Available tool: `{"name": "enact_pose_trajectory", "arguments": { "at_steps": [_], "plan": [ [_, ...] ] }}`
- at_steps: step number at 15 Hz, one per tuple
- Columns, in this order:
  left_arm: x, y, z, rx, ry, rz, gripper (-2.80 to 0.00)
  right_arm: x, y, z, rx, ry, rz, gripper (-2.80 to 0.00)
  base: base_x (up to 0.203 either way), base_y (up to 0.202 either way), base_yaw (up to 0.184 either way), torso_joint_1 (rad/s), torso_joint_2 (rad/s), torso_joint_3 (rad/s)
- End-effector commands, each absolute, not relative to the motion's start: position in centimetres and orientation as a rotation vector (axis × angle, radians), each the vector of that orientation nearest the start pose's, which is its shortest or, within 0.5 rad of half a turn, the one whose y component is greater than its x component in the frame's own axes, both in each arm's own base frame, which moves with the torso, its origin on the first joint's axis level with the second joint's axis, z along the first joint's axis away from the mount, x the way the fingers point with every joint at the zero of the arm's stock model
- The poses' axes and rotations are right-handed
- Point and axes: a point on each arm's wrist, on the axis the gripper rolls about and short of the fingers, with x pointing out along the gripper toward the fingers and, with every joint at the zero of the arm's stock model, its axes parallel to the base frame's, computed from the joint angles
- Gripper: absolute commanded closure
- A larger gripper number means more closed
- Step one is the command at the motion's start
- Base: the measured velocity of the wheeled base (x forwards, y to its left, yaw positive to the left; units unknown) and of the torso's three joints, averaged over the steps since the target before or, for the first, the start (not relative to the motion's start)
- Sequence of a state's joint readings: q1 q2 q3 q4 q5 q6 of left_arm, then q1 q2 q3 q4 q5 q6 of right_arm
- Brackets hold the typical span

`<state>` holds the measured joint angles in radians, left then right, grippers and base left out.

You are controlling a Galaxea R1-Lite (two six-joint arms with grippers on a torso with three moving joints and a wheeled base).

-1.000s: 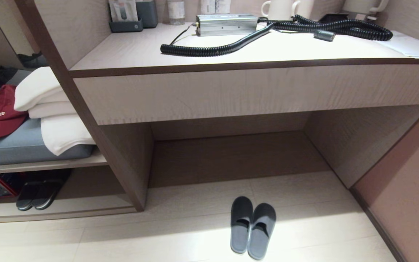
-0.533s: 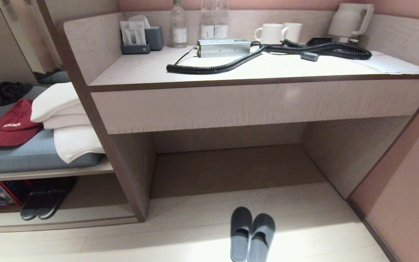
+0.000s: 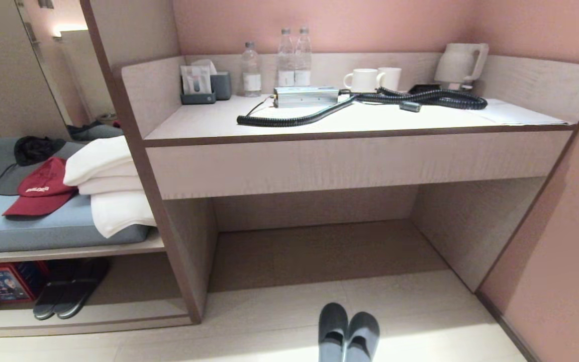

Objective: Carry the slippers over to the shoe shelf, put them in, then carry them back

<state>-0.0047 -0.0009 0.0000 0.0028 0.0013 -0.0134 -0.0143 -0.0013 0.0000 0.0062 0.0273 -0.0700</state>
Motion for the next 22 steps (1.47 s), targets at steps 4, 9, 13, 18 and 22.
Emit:
{"name": "enact_pose_trajectory", "arguments": {
  "at_steps": [4,9,13,18,22],
  "plan": [
    [-2.28,0.01,7.47,-0.012,0.003,-0.003,0.0,-2.29,0.1,7.44,-0.07,0.004,0.013,0.0,0.0,0.0,0.0,-0.001,0.0,0.077],
    [-2.27,0.01,7.47,-0.014,0.005,-0.003,0.0,-2.29,0.1,7.44,-0.07,0.004,0.012,0.0,0.0,0.021,0.002,0.0,0.0,0.006],
    [-2.27,0.01,7.49,-0.014,0.003,-0.003,0.0,-2.29,0.09,7.44,-0.07,0.004,0.014,0.0,0.0,0.189,0.0,0.001,0.0,0.004],
    [-2.27,0.01,7.47,-0.012,0.005,-0.005,0.0,-2.29,0.09,7.44,-0.07,0.004,0.014,0.0,0.0,0.195,-0.003,0.001,0.0,0.004],
    [-2.27,0.01,7.47,-0.012,0.005,-0.005,0.0,-2.29,0.09,7.44,-0.07,0.004,0.014,0.0,0.0,0.194,-0.001,0.003,0.0,0.005]
  ]
}}
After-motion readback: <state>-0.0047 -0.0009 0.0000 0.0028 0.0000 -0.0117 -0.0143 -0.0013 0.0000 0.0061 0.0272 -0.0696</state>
